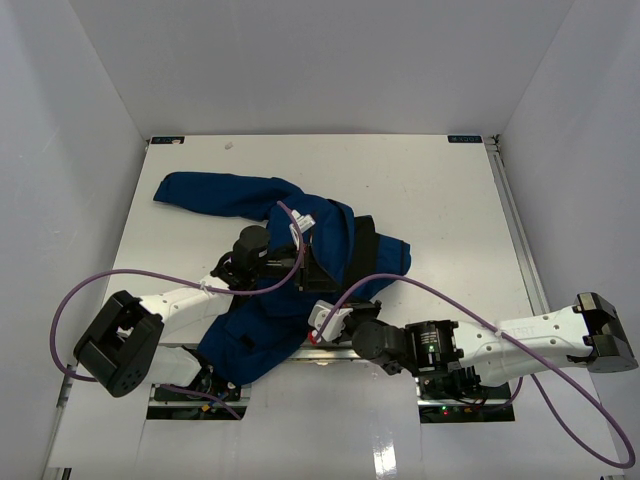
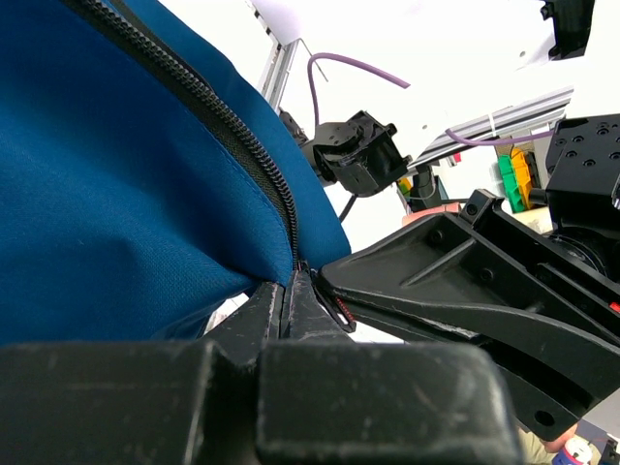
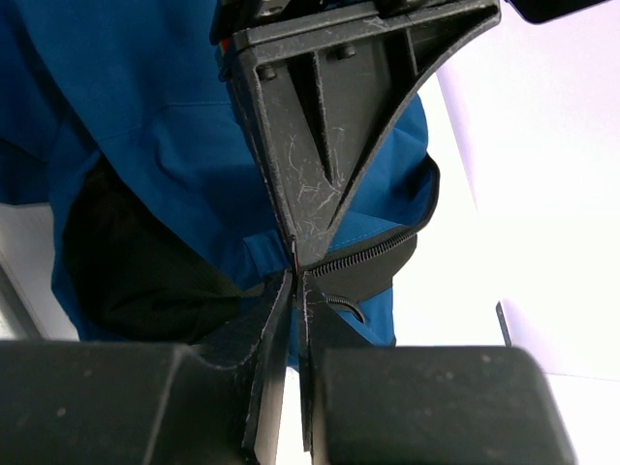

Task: Zip up the jacket

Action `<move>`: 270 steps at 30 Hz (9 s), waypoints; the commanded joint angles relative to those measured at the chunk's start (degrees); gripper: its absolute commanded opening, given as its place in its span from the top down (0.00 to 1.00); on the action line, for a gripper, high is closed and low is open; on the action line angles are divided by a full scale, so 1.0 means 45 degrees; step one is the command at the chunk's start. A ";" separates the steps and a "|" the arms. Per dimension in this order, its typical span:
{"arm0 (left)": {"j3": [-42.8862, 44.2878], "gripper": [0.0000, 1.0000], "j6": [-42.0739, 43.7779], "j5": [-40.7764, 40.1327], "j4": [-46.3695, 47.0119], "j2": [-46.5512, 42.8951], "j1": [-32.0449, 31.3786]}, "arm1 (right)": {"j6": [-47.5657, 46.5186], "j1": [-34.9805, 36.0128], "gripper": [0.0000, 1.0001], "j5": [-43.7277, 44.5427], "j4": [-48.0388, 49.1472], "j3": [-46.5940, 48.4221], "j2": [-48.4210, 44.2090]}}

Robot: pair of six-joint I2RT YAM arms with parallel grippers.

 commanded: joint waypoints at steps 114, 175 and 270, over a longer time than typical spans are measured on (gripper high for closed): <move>0.0083 1.00 0.0141 0.0296 -0.0029 -0.0010 -0.0032 | 0.3417 -0.4348 0.50 -1.0017 -0.2283 0.3437 -0.2146; 0.0083 1.00 0.0185 0.0361 -0.0088 -0.0057 -0.0032 | 0.2975 -0.4721 0.56 -0.7920 -0.4972 0.4252 0.1324; -0.0095 1.00 -0.0263 0.0947 0.0802 0.0168 -0.0032 | 0.5923 -0.4488 0.71 -0.5487 -0.1642 0.1335 -0.2261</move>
